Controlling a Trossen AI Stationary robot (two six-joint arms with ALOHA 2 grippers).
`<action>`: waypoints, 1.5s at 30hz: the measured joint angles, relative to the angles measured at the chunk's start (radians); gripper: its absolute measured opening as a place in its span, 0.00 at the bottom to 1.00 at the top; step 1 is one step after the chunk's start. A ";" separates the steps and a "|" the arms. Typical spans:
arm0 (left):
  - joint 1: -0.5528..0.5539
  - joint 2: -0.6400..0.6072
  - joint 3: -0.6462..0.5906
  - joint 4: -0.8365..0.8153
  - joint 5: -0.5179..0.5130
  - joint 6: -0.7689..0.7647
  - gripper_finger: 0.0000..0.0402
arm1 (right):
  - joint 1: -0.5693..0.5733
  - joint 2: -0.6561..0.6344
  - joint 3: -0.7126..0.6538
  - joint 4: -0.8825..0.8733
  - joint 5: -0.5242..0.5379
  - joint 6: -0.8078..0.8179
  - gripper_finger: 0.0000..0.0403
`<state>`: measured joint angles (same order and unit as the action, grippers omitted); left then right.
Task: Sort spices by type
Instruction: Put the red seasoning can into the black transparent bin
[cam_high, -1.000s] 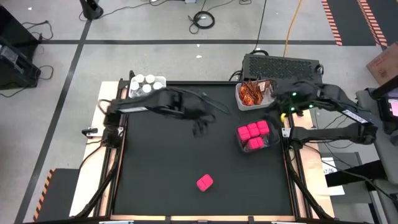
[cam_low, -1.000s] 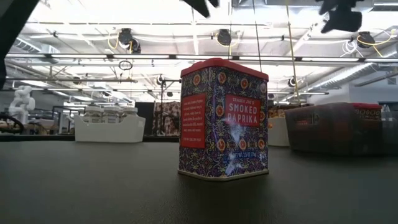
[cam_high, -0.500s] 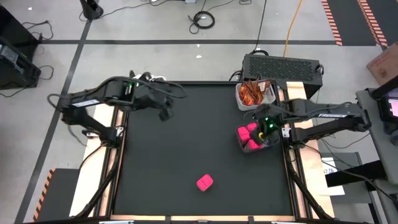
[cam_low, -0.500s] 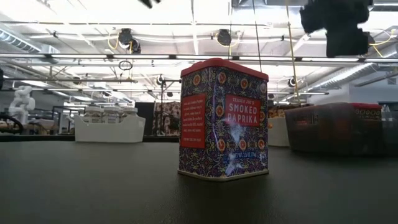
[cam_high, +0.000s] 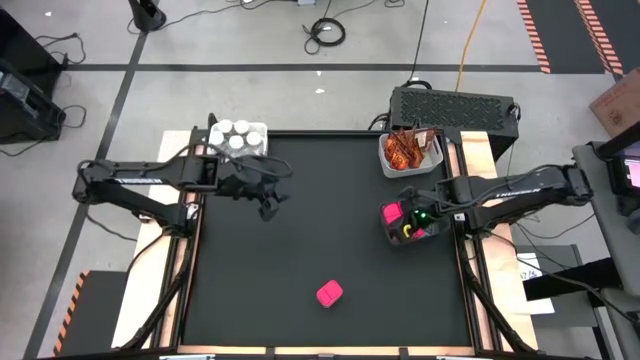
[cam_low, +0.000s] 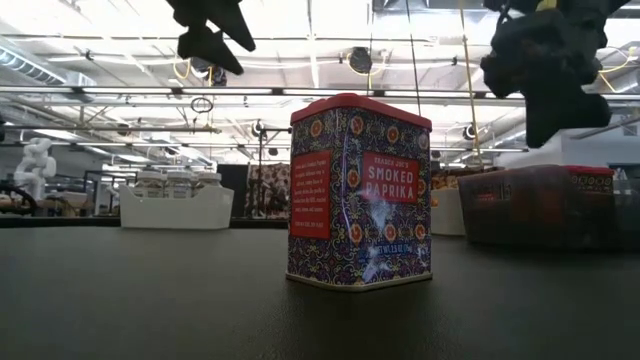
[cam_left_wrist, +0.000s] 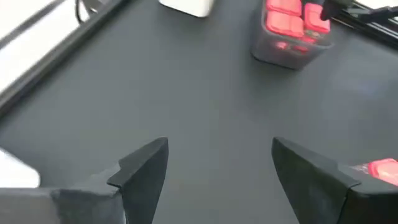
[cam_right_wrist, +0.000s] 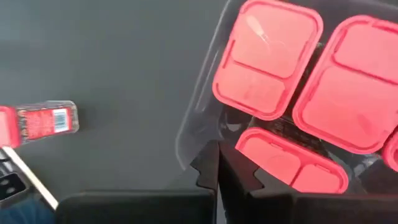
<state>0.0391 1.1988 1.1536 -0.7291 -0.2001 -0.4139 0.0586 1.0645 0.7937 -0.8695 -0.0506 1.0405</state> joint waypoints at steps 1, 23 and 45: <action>0.000 0.007 -0.001 0.005 0.011 0.000 0.72 | 0.003 0.013 0.000 0.003 -0.001 0.000 0.00; 0.000 0.013 -0.002 0.063 0.059 0.028 0.72 | 0.029 0.139 0.000 -0.185 0.021 -0.013 0.00; -0.044 0.013 -0.001 0.103 0.175 -0.101 0.72 | 0.029 0.130 0.177 -0.205 0.060 -0.178 0.00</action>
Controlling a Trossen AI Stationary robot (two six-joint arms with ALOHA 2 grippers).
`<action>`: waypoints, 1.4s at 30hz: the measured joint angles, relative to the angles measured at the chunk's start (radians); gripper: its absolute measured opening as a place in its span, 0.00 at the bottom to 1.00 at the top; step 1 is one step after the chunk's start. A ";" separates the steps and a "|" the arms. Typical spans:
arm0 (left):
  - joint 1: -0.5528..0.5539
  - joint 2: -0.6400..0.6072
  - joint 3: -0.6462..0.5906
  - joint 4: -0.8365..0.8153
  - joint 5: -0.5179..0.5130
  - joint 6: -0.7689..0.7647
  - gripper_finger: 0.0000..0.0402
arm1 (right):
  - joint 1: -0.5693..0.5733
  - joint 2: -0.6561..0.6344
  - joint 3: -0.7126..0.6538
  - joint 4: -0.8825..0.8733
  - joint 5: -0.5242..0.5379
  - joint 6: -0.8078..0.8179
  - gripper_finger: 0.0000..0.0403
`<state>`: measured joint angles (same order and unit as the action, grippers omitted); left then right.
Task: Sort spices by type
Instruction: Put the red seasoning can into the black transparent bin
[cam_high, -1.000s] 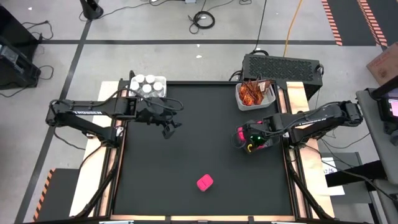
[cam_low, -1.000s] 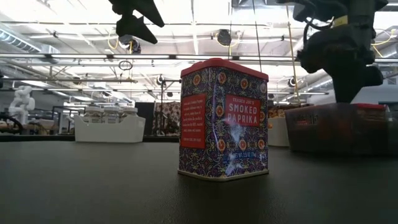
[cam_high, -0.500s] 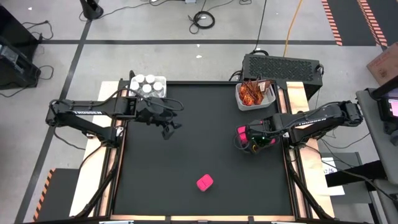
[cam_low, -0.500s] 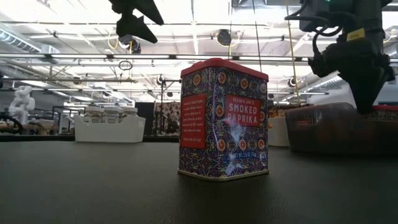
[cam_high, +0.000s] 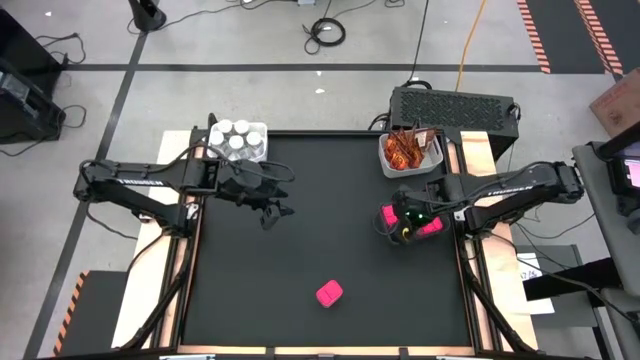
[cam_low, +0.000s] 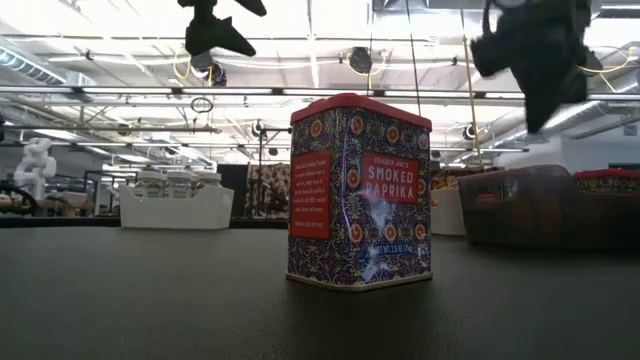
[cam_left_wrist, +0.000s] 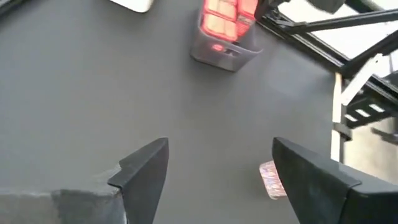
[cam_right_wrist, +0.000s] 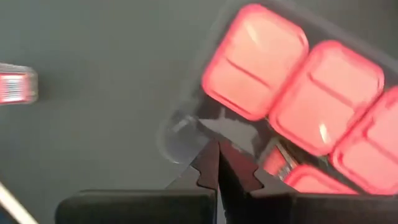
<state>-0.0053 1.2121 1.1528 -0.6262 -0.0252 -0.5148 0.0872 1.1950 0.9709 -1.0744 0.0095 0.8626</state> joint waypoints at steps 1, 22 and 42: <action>-0.010 0.000 0.000 0.002 0.000 -0.012 0.72 | 0.000 0.000 0.021 0.000 0.000 -0.027 0.00; -0.428 0.130 0.001 0.020 -0.081 -0.235 0.72 | 0.103 0.000 0.109 0.232 0.047 -0.033 0.00; -0.591 0.461 0.120 0.230 -0.189 -0.708 0.72 | 0.192 0.000 0.109 0.049 0.097 -0.225 0.00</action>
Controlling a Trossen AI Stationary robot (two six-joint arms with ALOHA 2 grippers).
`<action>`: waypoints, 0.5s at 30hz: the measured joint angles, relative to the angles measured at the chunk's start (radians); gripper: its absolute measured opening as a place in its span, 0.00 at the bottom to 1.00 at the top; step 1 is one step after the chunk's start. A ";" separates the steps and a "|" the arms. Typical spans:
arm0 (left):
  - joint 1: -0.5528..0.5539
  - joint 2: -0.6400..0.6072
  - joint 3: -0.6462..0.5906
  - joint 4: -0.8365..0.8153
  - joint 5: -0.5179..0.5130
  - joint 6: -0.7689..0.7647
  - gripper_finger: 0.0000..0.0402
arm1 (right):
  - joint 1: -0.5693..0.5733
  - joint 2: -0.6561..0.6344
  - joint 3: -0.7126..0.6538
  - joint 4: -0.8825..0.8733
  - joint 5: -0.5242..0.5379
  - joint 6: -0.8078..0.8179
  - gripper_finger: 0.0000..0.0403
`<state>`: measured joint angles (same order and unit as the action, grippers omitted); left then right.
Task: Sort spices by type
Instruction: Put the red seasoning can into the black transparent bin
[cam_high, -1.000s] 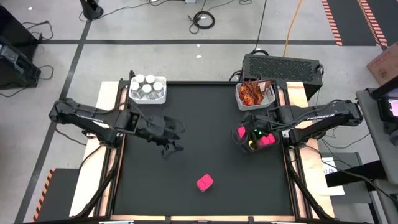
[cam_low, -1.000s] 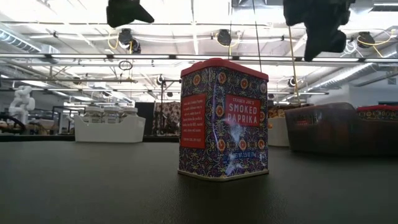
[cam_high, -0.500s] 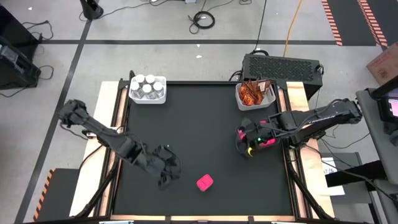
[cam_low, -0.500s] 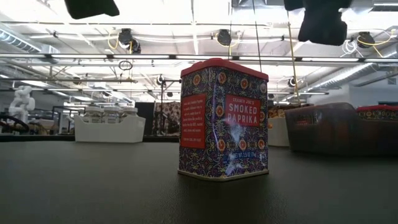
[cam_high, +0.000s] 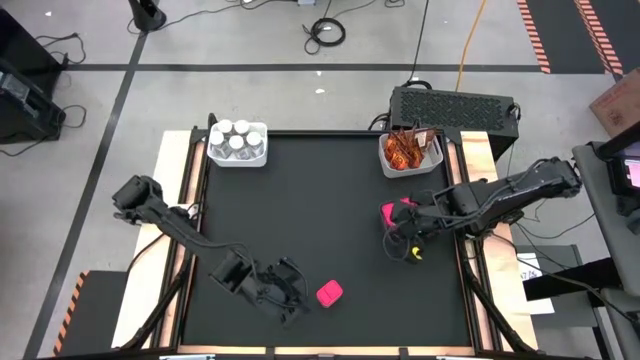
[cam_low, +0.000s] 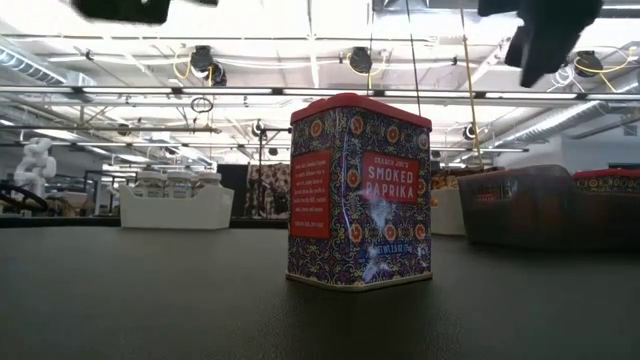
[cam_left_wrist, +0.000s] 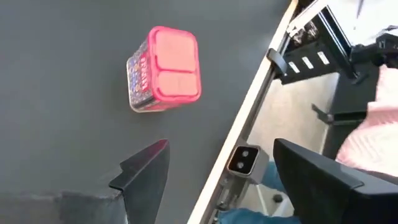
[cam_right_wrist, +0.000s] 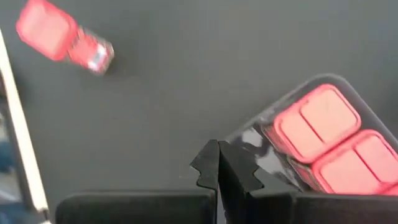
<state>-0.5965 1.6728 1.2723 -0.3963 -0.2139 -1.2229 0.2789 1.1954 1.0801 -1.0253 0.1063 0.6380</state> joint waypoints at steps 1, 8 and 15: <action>0.004 0.013 0.033 -0.035 -0.002 -0.003 0.72 | 0.007 0.000 0.000 -0.015 0.001 -0.016 0.00; 0.031 0.096 0.182 -0.252 -0.101 -0.003 0.72 | 0.051 0.000 0.000 -0.027 0.034 -0.085 0.00; 0.038 0.198 0.251 -0.239 -0.115 -0.036 0.72 | 0.067 0.000 0.000 -0.026 0.050 -0.147 0.00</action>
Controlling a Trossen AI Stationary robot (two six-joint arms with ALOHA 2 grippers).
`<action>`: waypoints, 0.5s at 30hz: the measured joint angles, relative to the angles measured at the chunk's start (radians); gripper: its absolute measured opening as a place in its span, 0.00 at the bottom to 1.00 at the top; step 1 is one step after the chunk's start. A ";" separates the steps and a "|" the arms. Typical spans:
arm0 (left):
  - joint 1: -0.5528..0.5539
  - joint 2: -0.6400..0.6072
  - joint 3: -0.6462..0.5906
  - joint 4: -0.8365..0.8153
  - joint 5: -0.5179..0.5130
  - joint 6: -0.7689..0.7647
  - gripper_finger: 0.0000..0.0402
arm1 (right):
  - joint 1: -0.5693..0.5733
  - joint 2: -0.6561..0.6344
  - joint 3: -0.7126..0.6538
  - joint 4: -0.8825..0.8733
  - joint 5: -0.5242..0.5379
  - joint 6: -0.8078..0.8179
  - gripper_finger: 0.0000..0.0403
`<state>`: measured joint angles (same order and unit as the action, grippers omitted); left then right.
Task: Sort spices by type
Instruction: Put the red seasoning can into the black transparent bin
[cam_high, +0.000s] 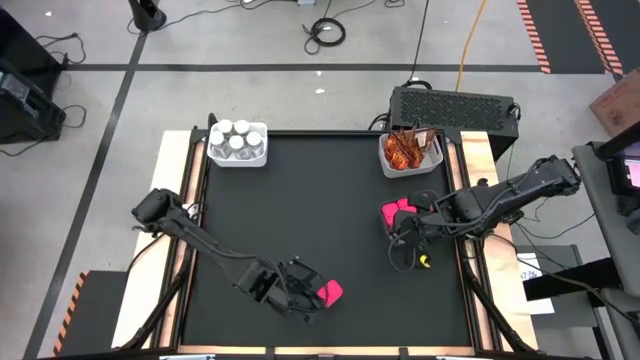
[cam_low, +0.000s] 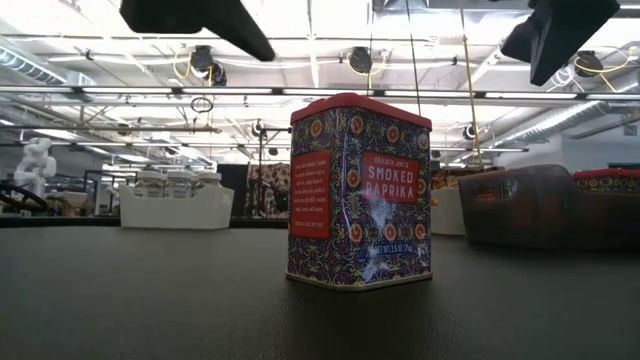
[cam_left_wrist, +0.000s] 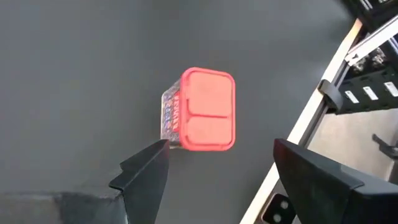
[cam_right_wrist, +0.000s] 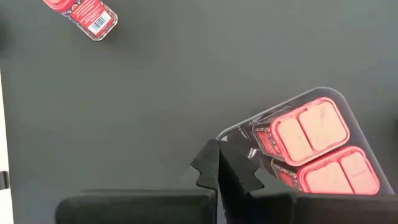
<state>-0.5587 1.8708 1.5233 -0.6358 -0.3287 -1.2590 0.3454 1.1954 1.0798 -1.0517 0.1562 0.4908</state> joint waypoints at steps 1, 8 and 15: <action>0.000 0.018 0.019 -0.005 -0.005 0.008 0.72 | 0.000 0.000 0.000 0.000 0.000 -0.007 0.00; 0.002 0.171 0.166 -0.065 -0.061 0.139 0.72 | 0.000 0.000 0.000 -0.001 0.001 -0.011 0.00; 0.002 0.221 0.250 -0.195 -0.187 0.212 0.72 | 0.000 0.000 0.000 0.000 0.000 0.000 0.00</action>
<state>-0.5568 2.0922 1.7729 -0.8307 -0.5156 -1.0470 0.3450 1.1954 1.0798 -1.0515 0.1567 0.4910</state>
